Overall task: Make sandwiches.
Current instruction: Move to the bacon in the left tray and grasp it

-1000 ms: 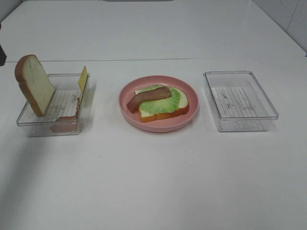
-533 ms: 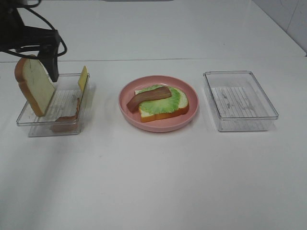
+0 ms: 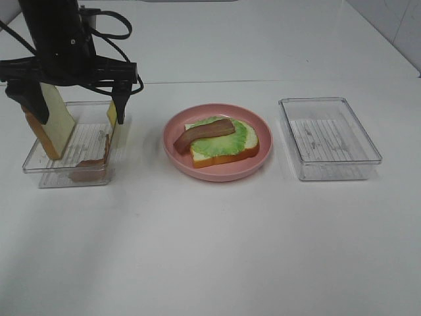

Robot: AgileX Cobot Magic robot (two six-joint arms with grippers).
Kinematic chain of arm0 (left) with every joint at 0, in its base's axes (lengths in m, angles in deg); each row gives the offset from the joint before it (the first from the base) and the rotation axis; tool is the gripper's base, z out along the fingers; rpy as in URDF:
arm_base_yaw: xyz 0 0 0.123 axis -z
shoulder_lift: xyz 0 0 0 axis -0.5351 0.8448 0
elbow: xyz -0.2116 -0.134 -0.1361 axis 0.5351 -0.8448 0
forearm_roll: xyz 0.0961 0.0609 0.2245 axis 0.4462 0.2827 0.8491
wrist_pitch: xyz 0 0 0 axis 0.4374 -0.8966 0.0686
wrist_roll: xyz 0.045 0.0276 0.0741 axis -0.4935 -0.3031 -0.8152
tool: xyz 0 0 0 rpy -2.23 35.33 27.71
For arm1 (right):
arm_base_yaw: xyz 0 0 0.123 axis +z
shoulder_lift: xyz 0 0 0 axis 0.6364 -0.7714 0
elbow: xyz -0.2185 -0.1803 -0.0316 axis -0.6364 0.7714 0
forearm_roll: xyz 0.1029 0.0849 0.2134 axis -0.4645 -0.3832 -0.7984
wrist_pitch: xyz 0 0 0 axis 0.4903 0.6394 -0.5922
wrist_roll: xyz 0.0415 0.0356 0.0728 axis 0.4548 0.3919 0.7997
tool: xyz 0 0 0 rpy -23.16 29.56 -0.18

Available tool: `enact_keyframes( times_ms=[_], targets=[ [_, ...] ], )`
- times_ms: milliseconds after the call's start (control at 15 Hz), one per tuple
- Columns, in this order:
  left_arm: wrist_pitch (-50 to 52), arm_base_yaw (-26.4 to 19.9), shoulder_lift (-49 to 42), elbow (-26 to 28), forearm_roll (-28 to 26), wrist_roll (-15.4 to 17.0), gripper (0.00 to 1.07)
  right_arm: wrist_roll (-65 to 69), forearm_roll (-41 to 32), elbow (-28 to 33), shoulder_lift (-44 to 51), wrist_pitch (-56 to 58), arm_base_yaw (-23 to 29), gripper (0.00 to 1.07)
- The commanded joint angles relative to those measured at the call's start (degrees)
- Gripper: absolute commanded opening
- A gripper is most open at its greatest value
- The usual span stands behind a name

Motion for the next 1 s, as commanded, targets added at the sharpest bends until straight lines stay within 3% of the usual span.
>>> enact_keyframes(
  times_ms=[67, 333, 1000],
  targets=[
    [-1.32, 0.46, 2.41, 1.32, 0.06, 0.92, 1.00, -0.40, 0.23, 0.23, 1.78, -0.57, -0.29, 0.85],
    [4.53, 0.46, 3.32, 1.26, -0.57, 0.52, 1.00, -0.40, 0.23, 0.23, 1.78, -0.57, -0.29, 0.85],
    [6.30, 0.29, 9.57, 1.20, -1.60, -0.57, 1.00, -0.40, 0.17, 0.23, 1.78, -0.57, -0.29, 0.85]
  ],
)
